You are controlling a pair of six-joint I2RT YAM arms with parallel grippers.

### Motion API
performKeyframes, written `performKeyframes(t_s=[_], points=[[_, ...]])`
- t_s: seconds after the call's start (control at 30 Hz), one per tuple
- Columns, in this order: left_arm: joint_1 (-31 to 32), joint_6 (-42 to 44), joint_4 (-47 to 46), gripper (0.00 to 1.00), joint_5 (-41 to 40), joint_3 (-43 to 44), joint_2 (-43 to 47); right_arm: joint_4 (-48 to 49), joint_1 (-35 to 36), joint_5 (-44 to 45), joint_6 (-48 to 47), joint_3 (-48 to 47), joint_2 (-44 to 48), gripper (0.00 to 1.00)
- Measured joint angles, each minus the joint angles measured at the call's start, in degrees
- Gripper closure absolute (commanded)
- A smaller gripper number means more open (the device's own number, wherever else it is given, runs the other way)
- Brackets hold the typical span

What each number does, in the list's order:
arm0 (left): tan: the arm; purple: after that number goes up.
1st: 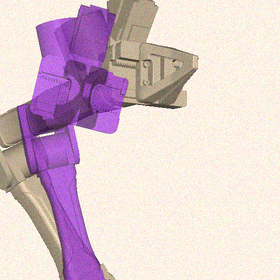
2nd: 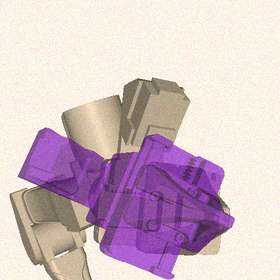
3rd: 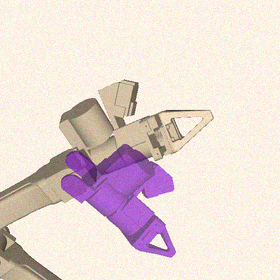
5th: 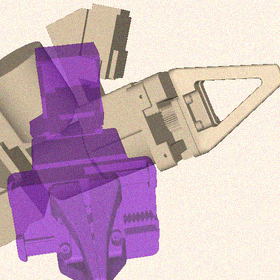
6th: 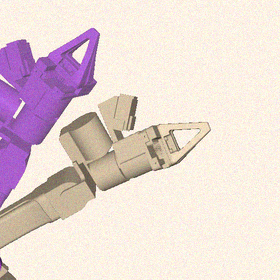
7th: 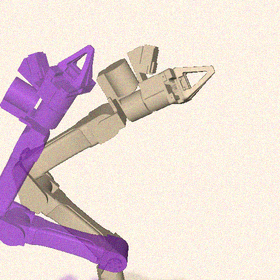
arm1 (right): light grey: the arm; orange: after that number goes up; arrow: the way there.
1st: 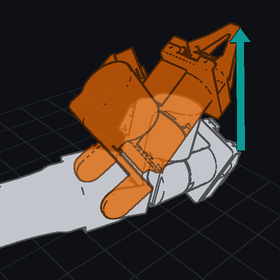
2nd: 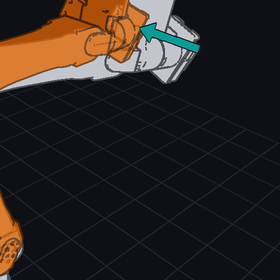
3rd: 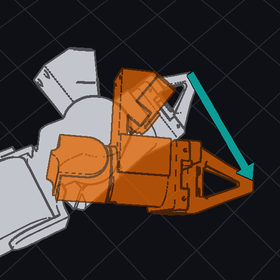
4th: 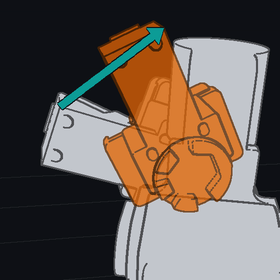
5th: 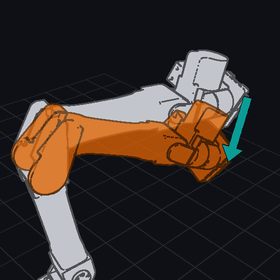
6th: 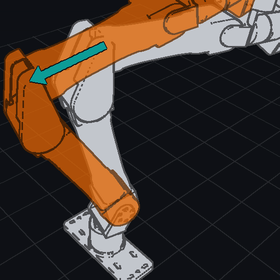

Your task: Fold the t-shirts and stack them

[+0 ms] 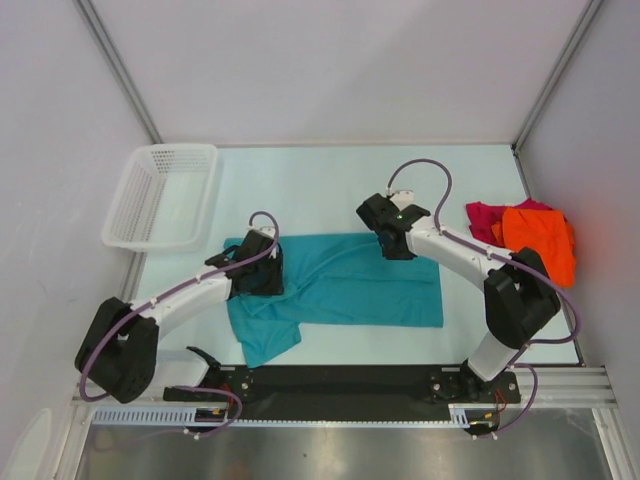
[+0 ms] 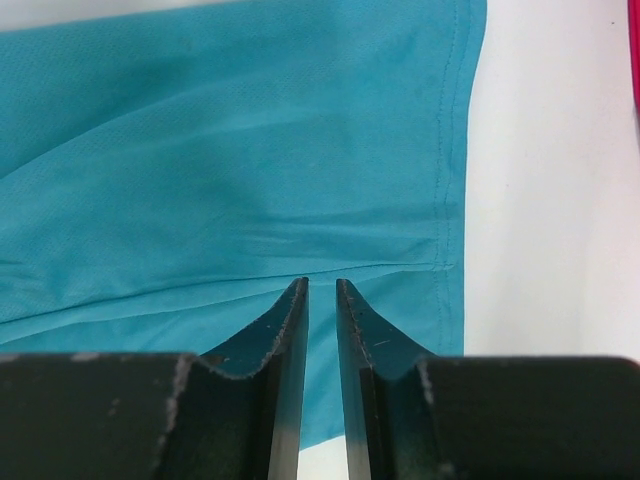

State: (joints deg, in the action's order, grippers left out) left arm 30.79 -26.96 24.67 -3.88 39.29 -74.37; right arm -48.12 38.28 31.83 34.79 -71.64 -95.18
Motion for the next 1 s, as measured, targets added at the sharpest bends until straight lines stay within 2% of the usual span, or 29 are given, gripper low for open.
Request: performKeyframes(t_s=[0.3, 0.67, 0.83, 1.0], points=[[2.6, -2.4, 1.2, 0.51, 0.2, -4.9, 5.5, -0.1, 1.3, 0.0, 0.4, 0.0, -0.3, 0.78], [11.3, -5.2, 1.2, 0.5, 1.5, -5.0, 6.0, -0.7, 1.9, 0.1, 0.7, -0.5, -1.3, 0.78], [10.1, -5.2, 3.3, 0.49, -2.1, -1.7, 5.3, -0.9, 2.1, 0.2, 0.7, -0.9, -1.5, 0.78], [5.7, -5.6, 4.5, 0.49, -5.7, 4.8, -1.2, -1.1, 2.1, 0.4, 0.7, -1.0, -1.5, 0.78]])
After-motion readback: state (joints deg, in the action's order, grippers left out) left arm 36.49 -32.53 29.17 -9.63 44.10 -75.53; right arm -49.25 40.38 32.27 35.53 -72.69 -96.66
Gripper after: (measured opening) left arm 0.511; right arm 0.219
